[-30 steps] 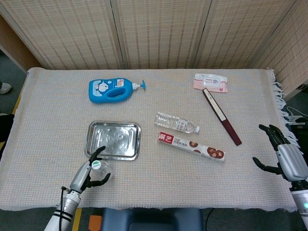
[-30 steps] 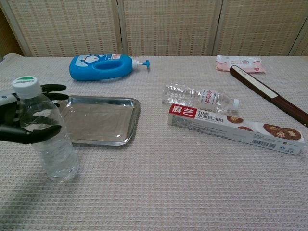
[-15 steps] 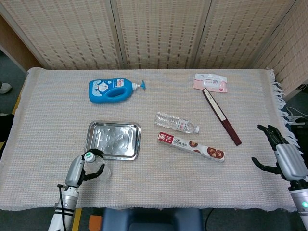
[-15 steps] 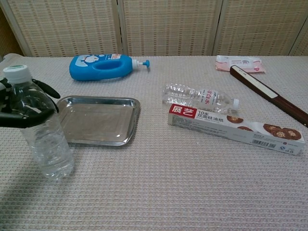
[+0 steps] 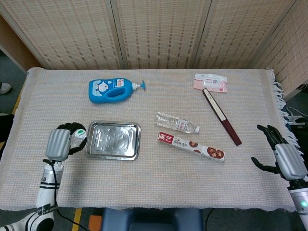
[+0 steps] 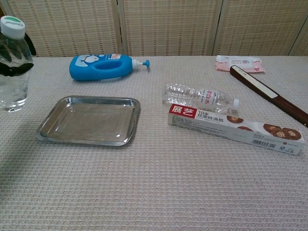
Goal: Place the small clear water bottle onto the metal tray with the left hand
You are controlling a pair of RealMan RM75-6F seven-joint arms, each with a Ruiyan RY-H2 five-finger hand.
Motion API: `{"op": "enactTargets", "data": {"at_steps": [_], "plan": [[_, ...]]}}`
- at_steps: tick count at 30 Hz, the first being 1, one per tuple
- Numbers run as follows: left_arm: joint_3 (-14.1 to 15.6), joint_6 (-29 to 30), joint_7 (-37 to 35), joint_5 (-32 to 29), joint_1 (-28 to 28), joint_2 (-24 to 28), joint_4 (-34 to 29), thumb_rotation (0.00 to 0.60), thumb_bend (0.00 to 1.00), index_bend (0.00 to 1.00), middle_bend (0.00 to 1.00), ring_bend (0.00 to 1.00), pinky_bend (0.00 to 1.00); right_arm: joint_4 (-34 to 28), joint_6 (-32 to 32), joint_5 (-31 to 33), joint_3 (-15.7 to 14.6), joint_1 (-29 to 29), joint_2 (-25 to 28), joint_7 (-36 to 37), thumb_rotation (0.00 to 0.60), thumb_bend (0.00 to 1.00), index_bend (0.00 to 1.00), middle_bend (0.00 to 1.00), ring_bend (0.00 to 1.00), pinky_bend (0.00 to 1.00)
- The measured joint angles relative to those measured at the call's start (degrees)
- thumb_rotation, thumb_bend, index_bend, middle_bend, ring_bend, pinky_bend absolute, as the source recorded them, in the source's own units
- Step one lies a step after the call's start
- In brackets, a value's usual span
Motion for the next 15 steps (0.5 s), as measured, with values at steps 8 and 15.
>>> {"op": "enactTargets", "data": {"at_steps": [8,15], "plan": [[-5.59,-3.62,-10.57,-7.05,-2.18,0.1,1.37,0.6,0.39,0.5,0.62,0.46,0.55,-0.03,-0.58,0.48,0.09,0.28,-0.12,0.07,0.6,0.19,0.08,0.11,0.0,0.21],[-11.78,-11.67,-35.86,-17.24,-1.56,2.01,-5.68,0.6,0.4,0.51,0.63,0.46,0.55,0.02,-0.85,0.25,-0.08,0.38,-0.11,-0.02,0.6,0.19,0.08,0.11,0.0,0.21]]}}
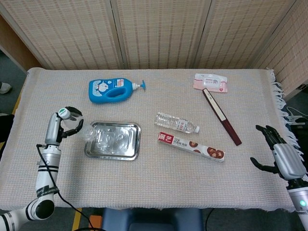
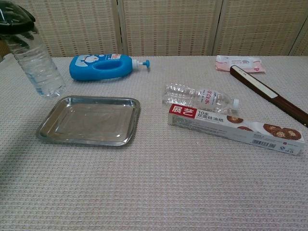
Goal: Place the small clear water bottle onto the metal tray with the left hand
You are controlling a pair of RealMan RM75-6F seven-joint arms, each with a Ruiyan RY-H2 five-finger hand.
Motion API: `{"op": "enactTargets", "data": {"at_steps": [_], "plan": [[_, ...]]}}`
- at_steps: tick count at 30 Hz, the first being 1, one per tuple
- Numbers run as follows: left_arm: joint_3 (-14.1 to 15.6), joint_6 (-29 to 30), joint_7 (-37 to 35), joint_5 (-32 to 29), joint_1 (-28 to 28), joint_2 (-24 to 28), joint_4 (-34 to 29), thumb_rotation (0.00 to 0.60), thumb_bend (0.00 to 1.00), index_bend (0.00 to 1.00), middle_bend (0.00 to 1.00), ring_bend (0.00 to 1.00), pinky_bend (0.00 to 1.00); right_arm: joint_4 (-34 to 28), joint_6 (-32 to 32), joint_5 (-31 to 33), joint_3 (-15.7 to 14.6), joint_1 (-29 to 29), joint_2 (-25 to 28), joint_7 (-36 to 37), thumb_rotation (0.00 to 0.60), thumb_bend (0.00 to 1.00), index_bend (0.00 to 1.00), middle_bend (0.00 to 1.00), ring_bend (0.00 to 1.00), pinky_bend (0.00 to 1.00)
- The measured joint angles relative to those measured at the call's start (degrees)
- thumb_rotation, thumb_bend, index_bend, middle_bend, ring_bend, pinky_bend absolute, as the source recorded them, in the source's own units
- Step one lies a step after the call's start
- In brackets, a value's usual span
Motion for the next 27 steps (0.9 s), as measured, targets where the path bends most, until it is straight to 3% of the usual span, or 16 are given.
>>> {"op": "enactTargets", "data": {"at_steps": [4,8,14,17,20,24,27], "plan": [[0.12,-1.45,-6.89,-1.15,-0.34,0.21,0.04,0.6,0.39,0.52,0.63,0.47,0.55,-0.03,-0.2,0.11,-0.03,0.09,-0.03,-0.29,0.6,0.19,0.08,0.11,0.0,0.21],[2.24,2.32,-3.23,1.8,-1.28,-1.24,4.08,0.6,0.4,0.54,0.63,0.47,0.56,-0.08,-0.2,0.25,-0.04,0.09,-0.13,-0.84,0.6,0.19,0.08,0.11,0.0,0.21],[6.28,8.63,19.01,8.64,-2.84,-4.54,14.85,0.6,0.39,0.55,0.64,0.48,0.57,-0.13,-0.23,0.43,0.03,0.11,-0.1,-0.76,0.6,0.19,0.08,0.11,0.0,0.21],[6.66,9.49,29.98,9.05,-3.09,-5.41,16.16,0.6,0.39,0.56,0.65,0.48,0.57,-0.12,0.0,0.31,0.04,0.04,-0.03,-0.5,0.6,0.19,0.08,0.11,0.0,0.21],[6.09,9.06,35.51,7.77,-2.99,-5.52,14.75,0.6,0.39,0.56,0.65,0.48,0.58,-0.04,-0.02,0.39,0.11,0.06,-0.02,-0.32,0.6,0.19,0.08,0.11,0.0,0.21],[4.45,7.07,34.12,4.5,-2.5,-4.66,10.92,0.6,0.39,0.56,0.65,0.48,0.58,-0.06,-0.22,0.41,0.05,0.12,-0.02,-0.4,0.6,0.19,0.08,0.11,0.0,0.21],[3.41,5.63,26.53,2.06,-2.17,-3.66,7.9,0.6,0.39,0.56,0.65,0.48,0.58,-0.08,-0.44,0.35,-0.06,0.18,-0.04,-0.64,0.6,0.19,0.08,0.11,0.0,0.21]]}}
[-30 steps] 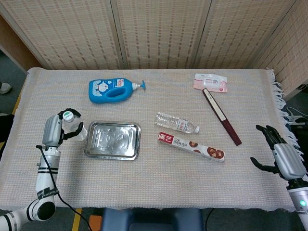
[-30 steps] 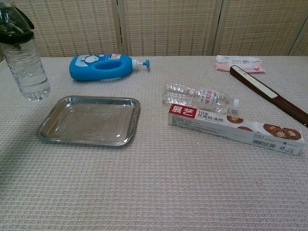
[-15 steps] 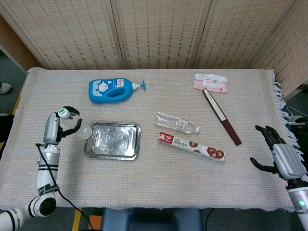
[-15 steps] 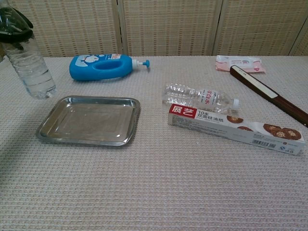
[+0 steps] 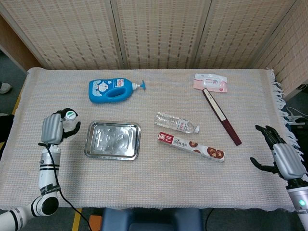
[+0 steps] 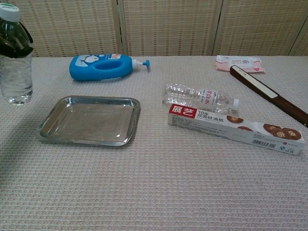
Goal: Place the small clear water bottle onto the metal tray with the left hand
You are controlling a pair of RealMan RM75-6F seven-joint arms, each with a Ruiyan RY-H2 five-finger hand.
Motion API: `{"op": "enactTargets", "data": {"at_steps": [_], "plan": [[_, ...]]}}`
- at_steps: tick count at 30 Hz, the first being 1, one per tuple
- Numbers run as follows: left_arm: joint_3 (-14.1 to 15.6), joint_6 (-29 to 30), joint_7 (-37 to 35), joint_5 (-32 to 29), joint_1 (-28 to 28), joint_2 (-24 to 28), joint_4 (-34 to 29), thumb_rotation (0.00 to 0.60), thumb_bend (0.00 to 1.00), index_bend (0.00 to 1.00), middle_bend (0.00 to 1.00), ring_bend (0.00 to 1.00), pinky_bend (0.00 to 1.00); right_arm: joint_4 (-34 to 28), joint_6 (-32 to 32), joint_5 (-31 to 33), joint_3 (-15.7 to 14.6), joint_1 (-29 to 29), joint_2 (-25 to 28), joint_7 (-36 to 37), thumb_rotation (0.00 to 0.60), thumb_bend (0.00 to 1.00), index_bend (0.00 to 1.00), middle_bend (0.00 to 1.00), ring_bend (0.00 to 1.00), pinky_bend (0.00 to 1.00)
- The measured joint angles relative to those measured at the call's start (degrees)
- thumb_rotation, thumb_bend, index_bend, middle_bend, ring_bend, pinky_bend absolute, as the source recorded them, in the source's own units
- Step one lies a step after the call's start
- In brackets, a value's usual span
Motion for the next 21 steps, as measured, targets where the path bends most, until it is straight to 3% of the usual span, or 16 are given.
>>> {"op": "enactTargets", "data": {"at_steps": [5,9,14,19,21], "plan": [[0.06,0.62,-17.38,-0.53,-0.03,0.23,-1.23,0.6,0.39,0.56,0.65,0.48,0.57,-0.03,-0.25,0.12,-0.02,0.11,-0.02,-0.23,0.6,0.19,0.08,0.11,0.0,0.21],[1.15,3.08,-22.49,1.47,-0.48,-0.49,0.55,0.6,0.4,0.56,0.65,0.48,0.57,-0.15,-0.47,0.39,0.0,0.19,-0.02,-0.49,0.6,0.19,0.08,0.11,0.0,0.21],[3.02,8.0,-14.82,6.26,-1.28,-2.84,5.83,0.6,0.39,0.57,0.65,0.48,0.57,-0.17,-0.33,0.41,0.07,0.16,0.03,-0.19,0.6,0.19,0.08,0.11,0.0,0.21],[3.37,8.87,-2.33,6.16,-1.26,-3.39,5.87,0.6,0.39,0.57,0.65,0.48,0.58,-0.09,-0.2,0.31,0.09,0.12,0.05,0.02,0.6,0.19,0.08,0.11,0.0,0.21],[3.51,8.92,-1.02,5.73,-1.41,-3.38,5.95,0.6,0.39,0.57,0.65,0.48,0.58,-0.07,-0.26,0.33,0.09,0.15,0.04,-0.1,0.6,0.19,0.08,0.11,0.0,0.21]]}}
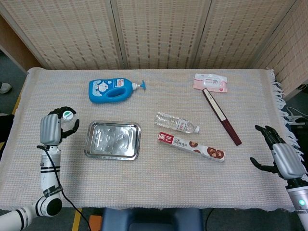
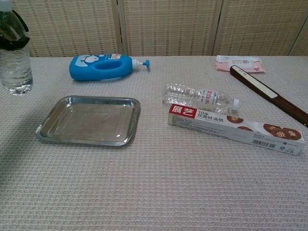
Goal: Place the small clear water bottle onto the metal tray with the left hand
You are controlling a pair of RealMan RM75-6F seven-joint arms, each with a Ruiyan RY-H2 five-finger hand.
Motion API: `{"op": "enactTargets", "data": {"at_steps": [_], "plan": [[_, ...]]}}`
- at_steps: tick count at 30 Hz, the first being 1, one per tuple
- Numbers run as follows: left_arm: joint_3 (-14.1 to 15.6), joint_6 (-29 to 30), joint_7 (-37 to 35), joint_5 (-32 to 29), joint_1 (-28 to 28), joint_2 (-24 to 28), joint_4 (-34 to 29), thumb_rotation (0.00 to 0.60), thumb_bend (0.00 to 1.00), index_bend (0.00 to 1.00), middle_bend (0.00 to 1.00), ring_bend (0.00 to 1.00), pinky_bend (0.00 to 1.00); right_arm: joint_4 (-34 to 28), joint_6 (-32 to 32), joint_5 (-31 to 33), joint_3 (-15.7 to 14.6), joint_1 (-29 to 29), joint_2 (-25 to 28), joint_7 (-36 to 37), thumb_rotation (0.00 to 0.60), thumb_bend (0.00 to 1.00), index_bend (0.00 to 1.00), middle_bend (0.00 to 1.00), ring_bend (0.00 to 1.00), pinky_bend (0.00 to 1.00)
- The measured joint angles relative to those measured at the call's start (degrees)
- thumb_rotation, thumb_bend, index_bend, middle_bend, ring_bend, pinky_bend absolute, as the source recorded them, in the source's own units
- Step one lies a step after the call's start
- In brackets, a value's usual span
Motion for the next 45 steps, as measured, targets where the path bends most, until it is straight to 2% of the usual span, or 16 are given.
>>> {"op": "enactTargets", "data": {"at_steps": [2,5,10,12,20,23,28,30,36,41,45], "plan": [[-0.45,-0.18,-0.32,-0.39,-0.73,0.15,0.33,0.6,0.39,0.57,0.65,0.48,0.58,-0.02,-0.14,0.09,-0.01,0.05,-0.03,-0.19,0.6,0.19,0.08,0.11,0.0,0.21],[-2.61,-1.37,-1.1,-0.67,-2.53,1.44,0.02,0.6,0.39,0.57,0.65,0.48,0.58,-0.09,-0.31,0.23,-0.03,0.11,-0.04,-0.45,0.6,0.19,0.08,0.11,0.0,0.21],[-5.26,-3.17,2.02,-1.19,-5.25,5.24,-2.13,0.6,0.39,0.57,0.65,0.48,0.58,-0.13,-0.24,0.28,0.03,0.11,-0.09,-0.42,0.6,0.19,0.08,0.11,0.0,0.21],[-4.73,-3.29,2.8,-1.5,-5.16,5.42,-2.7,0.6,0.39,0.57,0.65,0.48,0.58,-0.16,-0.17,0.18,0.02,0.09,-0.11,-0.21,0.6,0.19,0.08,0.11,0.0,0.21],[1.94,-4.83,2.62,-4.15,-2.48,2.06,-0.47,0.6,0.4,0.57,0.65,0.49,0.58,0.02,-0.28,0.32,0.05,0.17,-0.24,-0.56,0.6,0.19,0.08,0.11,0.0,0.21],[0.77,-5.16,2.29,-3.87,-3.22,2.19,-0.27,0.6,0.4,0.57,0.65,0.49,0.58,-0.04,-0.52,0.48,0.05,0.24,-0.28,-0.73,0.6,0.19,0.08,0.11,0.0,0.21],[-3.53,-4.58,2.43,-2.74,-5.83,4.22,-2.09,0.6,0.39,0.57,0.65,0.49,0.58,-0.12,-0.54,0.37,-0.05,0.24,-0.34,-1.02,0.6,0.19,0.08,0.11,0.0,0.21],[-4.23,-4.48,2.27,-2.88,-6.19,4.74,-3.45,0.6,0.39,0.57,0.65,0.49,0.58,-0.11,-0.57,0.43,-0.02,0.27,-0.37,-1.04,0.6,0.19,0.08,0.11,0.0,0.21],[-3.55,-3.51,1.35,-5.57,-5.24,3.8,-7.09,0.6,0.39,0.57,0.65,0.49,0.58,-0.05,-0.83,0.59,0.01,0.41,-0.55,-1.14,0.6,0.19,0.08,0.11,0.0,0.21],[-2.68,-2.5,-0.69,-9.08,-4.12,-0.37,-8.63,0.6,0.39,0.57,0.66,0.49,0.58,0.03,-1.49,0.96,0.0,0.66,-0.71,-1.61,0.6,0.19,0.08,0.11,0.0,0.21],[-1.95,-1.5,-1.0,-10.02,-4.14,-4.41,-7.28,0.6,0.39,0.57,0.66,0.49,0.58,0.03,-2.09,1.3,-0.04,0.9,-0.73,-1.93,0.6,0.19,0.08,0.11,0.0,0.21]]}}
